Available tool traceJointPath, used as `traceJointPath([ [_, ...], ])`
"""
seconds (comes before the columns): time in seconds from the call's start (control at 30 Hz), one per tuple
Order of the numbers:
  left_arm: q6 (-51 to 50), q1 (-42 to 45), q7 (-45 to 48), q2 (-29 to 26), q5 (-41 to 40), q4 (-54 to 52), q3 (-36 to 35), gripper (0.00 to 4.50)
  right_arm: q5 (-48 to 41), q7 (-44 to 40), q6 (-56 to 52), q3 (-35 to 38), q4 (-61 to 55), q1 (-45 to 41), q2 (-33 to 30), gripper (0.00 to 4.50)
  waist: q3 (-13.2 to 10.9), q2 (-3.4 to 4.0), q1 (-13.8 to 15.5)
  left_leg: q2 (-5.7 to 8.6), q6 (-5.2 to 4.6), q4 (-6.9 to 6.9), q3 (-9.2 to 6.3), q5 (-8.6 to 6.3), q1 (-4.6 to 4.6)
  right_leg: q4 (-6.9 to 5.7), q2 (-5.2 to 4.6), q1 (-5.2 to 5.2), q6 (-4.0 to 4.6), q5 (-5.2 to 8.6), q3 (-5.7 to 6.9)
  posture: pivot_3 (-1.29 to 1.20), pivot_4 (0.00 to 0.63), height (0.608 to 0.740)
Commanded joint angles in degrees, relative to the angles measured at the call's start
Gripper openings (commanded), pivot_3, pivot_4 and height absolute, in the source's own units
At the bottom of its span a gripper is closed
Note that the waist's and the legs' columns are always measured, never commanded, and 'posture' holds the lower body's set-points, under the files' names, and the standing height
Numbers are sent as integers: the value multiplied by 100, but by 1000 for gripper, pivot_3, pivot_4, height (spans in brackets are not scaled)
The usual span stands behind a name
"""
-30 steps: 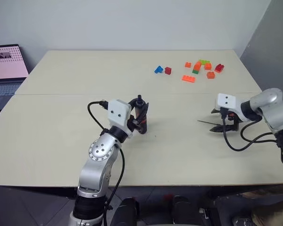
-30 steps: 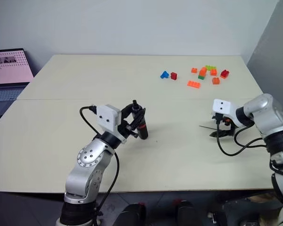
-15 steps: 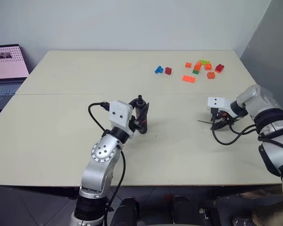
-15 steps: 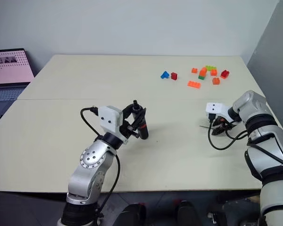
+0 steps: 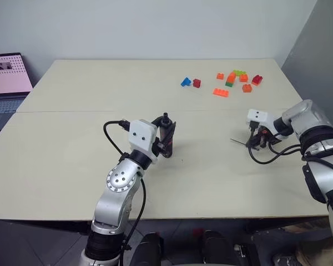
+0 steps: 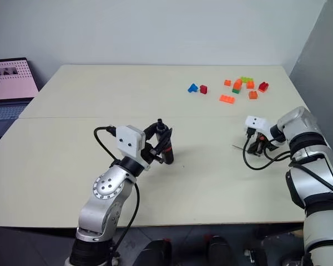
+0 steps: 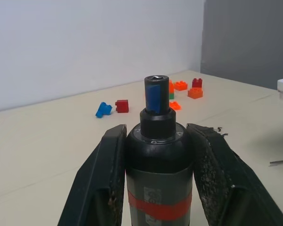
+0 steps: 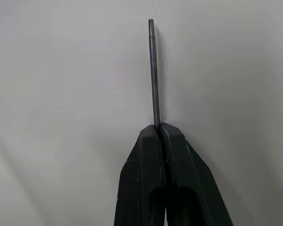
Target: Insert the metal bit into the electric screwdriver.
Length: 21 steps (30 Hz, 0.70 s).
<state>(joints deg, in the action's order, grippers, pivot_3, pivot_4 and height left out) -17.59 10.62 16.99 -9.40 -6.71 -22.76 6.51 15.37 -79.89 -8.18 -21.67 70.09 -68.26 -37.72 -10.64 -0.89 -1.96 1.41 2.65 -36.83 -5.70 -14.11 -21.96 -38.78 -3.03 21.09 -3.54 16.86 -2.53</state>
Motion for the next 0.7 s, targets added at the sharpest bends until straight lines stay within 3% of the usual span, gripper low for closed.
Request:
traceJointPath([
  [0.03,-94,-150,-57,-125,176,221,19,1641,-755,288,77,896,-600,100,-78,0,0,0,1,0,0,0,-1,0,0,0,0,-1,0,0,0,0,150,740],
  [0.17,85,-147,-239,-94,265,200,-51,1640,-1534,652,-312,1733,-2153,805,17,0,0,-1,1,-1,0,2,-3,0,-2,1,1,-1,0,0,1,0,150,740],
  [0.4,409,-75,-242,88,91,113,116,1639,-2934,2577,-1654,3058,-6167,2398,1095,0,-1,1,-3,-10,0,6,-20,0,-9,-10,5,13,-1,0,-3,0,150,740],
  [0.57,374,8,156,102,-210,30,333,1638,-3445,3695,-2288,3280,-7610,2672,1742,0,-1,2,30,-3,0,-2,-39,0,-39,-9,2,28,-1,0,8,0,150,740],
  [0.7,393,157,369,75,-259,60,374,1636,-3775,4124,-2606,3301,-8081,2614,1898,0,-1,2,61,0,0,-3,-43,0,-53,-5,1,33,-1,0,20,0,150,740],
])
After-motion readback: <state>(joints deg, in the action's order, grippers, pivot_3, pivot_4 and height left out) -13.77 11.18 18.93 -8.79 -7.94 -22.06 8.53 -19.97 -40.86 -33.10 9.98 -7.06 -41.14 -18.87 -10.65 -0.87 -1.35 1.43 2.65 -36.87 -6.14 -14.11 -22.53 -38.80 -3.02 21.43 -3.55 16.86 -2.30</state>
